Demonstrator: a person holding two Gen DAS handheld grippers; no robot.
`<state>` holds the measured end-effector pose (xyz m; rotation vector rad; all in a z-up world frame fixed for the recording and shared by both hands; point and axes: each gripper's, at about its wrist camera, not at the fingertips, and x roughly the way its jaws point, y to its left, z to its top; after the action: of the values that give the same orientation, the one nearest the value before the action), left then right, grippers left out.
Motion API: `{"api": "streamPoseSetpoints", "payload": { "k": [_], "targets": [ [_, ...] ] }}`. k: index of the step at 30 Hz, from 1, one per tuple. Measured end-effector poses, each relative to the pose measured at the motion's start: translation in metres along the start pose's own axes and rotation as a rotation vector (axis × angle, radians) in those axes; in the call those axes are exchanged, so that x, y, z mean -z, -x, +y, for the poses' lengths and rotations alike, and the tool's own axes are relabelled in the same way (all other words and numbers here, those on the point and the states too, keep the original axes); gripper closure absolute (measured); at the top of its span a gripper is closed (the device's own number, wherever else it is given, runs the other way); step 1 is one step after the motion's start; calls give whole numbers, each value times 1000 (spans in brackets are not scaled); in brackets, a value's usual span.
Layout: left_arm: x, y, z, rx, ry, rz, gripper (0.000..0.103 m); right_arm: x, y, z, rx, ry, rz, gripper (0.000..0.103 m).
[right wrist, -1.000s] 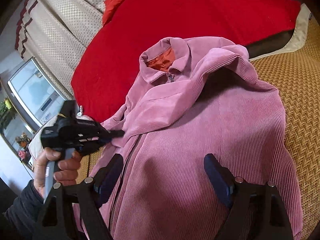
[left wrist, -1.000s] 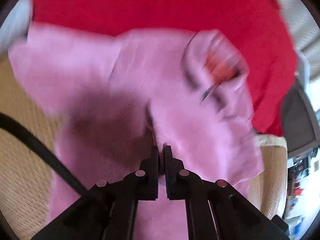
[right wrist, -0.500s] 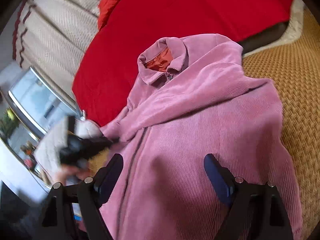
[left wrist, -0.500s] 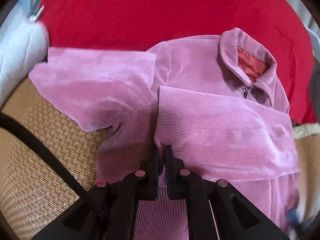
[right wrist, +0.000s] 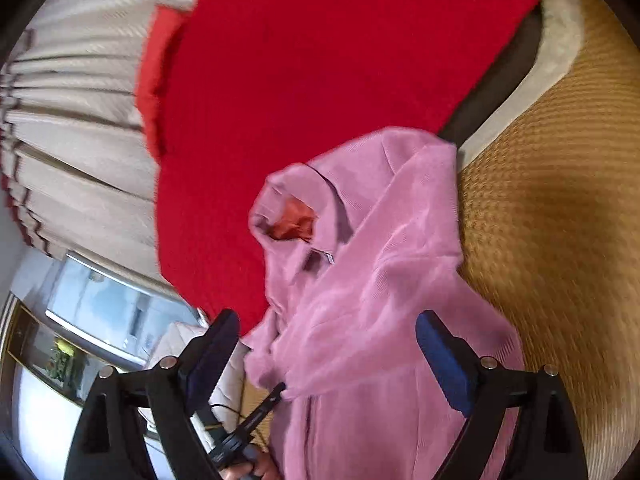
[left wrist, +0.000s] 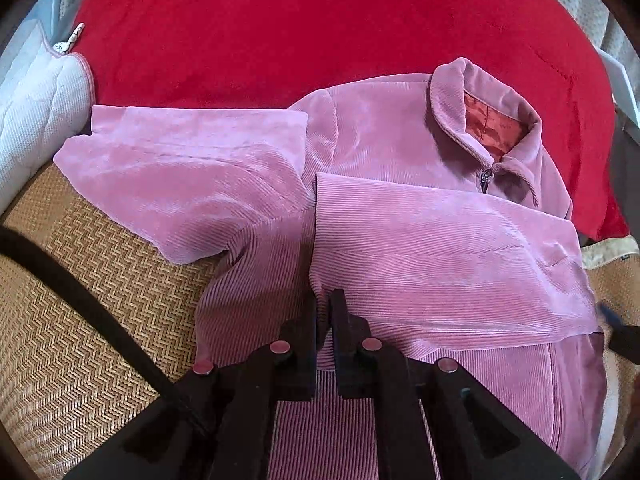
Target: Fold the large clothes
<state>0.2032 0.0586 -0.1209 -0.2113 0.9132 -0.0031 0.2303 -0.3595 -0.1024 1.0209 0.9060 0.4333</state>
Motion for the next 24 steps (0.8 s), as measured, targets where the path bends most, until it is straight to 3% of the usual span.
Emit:
{"api": "streamPoseSetpoints", "payload": {
  "k": [2, 5, 7, 9, 13, 15, 20, 21, 23, 24],
  "targets": [
    [1, 1, 3, 11, 6, -3, 93, 7, -20, -22, 55, -91, 98, 14],
    [1, 0, 6, 29, 19, -4, 93, 22, -10, -13, 89, -13, 124, 15],
    [2, 0, 6, 31, 19, -13, 93, 28, 0, -13, 182, 8, 120, 15],
    [3, 1, 6, 35, 22, -18, 93, 24, 9, -10, 168, 24, 85, 15],
    [3, 0, 10, 60, 43, -19, 92, -5, 21, 0, 114, 58, -21, 14],
    [3, 0, 11, 67, 48, -22, 92, -29, 14, -2, 127, 50, -67, 15],
    [4, 0, 10, 63, 42, -38, 92, -72, -31, -31, 185, 21, -21, 16],
    [4, 0, 10, 62, 41, -40, 92, -76, -41, -32, 199, 33, -5, 22],
    [5, 1, 10, 62, 40, -46, 92, -83, -60, -30, 242, 78, 28, 54],
    [5, 1, 10, 62, 41, -45, 92, -84, -68, -24, 314, 126, 39, 94]
  ]
}}
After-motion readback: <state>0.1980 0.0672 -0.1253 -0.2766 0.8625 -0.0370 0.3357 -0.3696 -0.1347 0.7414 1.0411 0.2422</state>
